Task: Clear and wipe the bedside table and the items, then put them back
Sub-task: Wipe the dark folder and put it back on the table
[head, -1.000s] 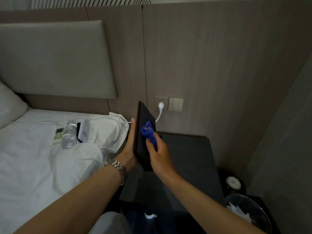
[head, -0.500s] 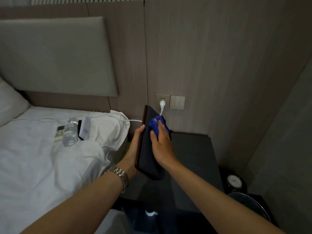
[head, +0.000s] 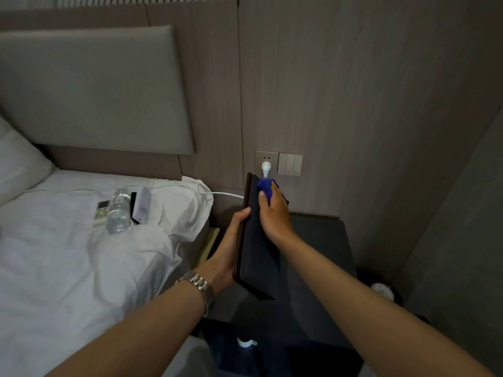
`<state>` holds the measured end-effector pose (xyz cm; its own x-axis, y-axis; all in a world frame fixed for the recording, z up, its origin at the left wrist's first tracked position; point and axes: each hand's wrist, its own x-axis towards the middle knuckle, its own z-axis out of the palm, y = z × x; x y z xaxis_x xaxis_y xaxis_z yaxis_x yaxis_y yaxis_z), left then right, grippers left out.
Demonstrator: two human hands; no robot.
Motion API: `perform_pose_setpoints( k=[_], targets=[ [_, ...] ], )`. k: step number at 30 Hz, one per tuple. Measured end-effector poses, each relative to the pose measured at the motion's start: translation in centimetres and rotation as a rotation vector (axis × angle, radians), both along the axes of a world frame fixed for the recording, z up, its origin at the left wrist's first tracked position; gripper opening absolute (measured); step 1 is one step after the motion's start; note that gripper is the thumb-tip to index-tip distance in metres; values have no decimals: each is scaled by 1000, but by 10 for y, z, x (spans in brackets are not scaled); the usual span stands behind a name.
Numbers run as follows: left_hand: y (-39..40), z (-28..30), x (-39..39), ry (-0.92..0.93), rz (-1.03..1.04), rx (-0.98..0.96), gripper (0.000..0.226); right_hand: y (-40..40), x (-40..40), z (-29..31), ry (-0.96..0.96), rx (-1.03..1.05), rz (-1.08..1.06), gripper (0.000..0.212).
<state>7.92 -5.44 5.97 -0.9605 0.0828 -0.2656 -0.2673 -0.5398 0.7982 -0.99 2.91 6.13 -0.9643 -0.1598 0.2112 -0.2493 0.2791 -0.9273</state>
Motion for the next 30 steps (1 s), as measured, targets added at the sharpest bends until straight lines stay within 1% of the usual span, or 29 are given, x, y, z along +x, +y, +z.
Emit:
perform_pose_setpoints(
  k=[2, 5, 6, 9, 12, 14, 17, 19, 22, 23, 25, 26, 28, 30],
  targets=[
    [0, -3, 0, 6, -7, -11, 60, 3, -5, 0, -38, -6, -4, 59],
    [2, -7, -1, 8, -31, 1, 66, 6, -9, 3, -104, -78, 7, 32],
    [3, -8, -1, 1, -37, 21, 69, 7, -10, 3, -108, -92, 6, 28],
    [3, -16, -1, -83, -66, 119, 80, 7, -16, 2, -122, -127, 5, 26],
    [0, -28, -2, -133, -83, 107, 71, 10, -20, 2, -197, -215, 0, 24],
    [-2, -36, -6, -144, -111, 107, 72, 14, -25, -1, -212, -261, -31, 20],
    [-7, -52, -12, -176, -53, 99, 73, 20, -29, -10, -253, -306, -64, 22],
    [-9, -56, -14, -166, -11, 65, 71, 22, -31, -19, -284, -273, -92, 27],
    [-10, -63, -20, -143, 39, -63, 59, 22, -32, -36, -259, -151, -117, 30],
    [-12, -66, -23, -142, 59, -87, 61, 22, -33, -41, -252, -116, -119, 27],
    [-15, -78, -32, -166, 93, -87, 72, 23, -33, -52, -263, -74, -117, 26],
    [-17, -84, -36, -179, 102, -91, 71, 24, -34, -56, -288, -59, -115, 27],
    [-21, -96, -42, -203, 153, -130, 54, 26, -36, -66, -343, -64, -116, 24],
    [-26, -107, -49, -234, 206, -160, 46, 27, -36, -74, -369, -93, -136, 15]
  ],
)
